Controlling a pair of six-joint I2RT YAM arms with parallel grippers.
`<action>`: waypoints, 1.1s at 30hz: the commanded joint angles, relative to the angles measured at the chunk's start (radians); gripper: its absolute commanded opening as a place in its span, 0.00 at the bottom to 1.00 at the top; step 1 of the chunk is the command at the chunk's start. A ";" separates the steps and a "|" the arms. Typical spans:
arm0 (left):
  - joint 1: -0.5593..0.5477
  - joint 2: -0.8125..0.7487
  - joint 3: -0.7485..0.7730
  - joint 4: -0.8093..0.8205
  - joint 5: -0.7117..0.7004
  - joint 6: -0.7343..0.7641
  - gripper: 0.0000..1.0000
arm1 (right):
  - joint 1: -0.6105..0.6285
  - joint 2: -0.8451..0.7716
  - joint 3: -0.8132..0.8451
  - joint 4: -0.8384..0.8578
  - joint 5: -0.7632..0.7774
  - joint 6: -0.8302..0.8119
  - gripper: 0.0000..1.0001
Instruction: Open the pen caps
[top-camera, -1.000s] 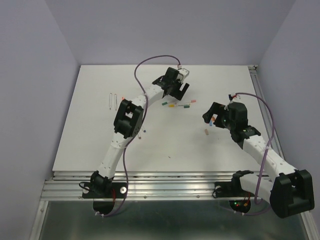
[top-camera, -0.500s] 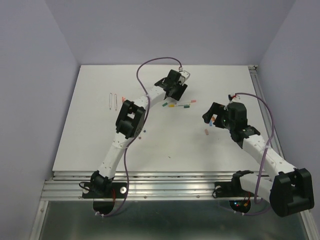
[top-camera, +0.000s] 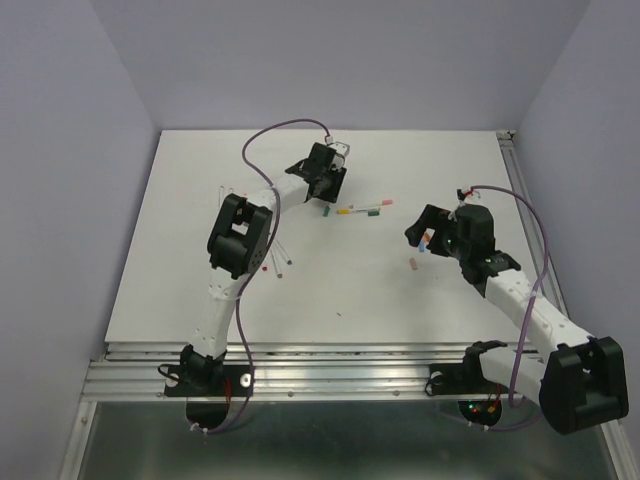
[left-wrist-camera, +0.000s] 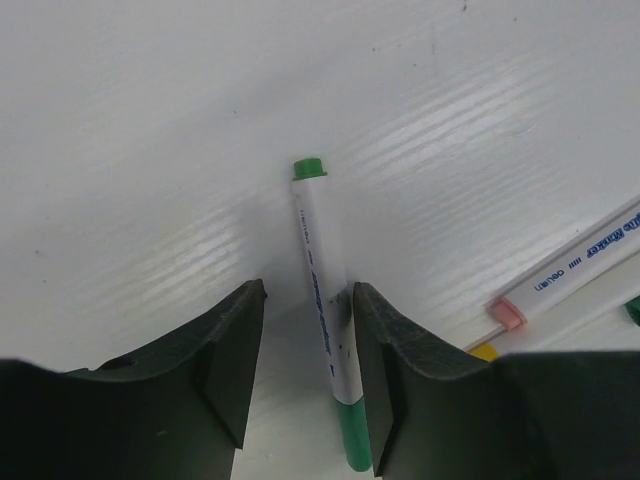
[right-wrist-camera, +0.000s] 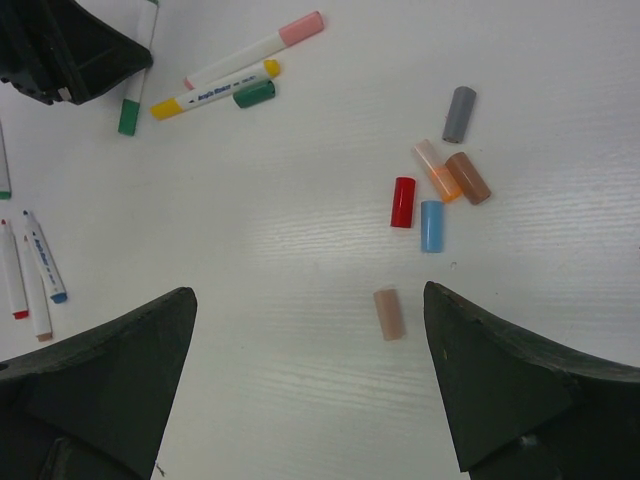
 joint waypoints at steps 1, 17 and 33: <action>0.010 0.000 -0.072 -0.116 -0.029 -0.026 0.52 | -0.006 -0.032 -0.026 0.024 0.013 0.005 1.00; 0.018 -0.023 -0.028 -0.145 -0.162 -0.143 0.00 | -0.007 -0.071 -0.042 0.062 -0.002 0.012 1.00; -0.184 -1.123 -1.043 0.576 -0.301 -0.679 0.00 | 0.211 -0.133 -0.103 0.385 -0.404 0.109 1.00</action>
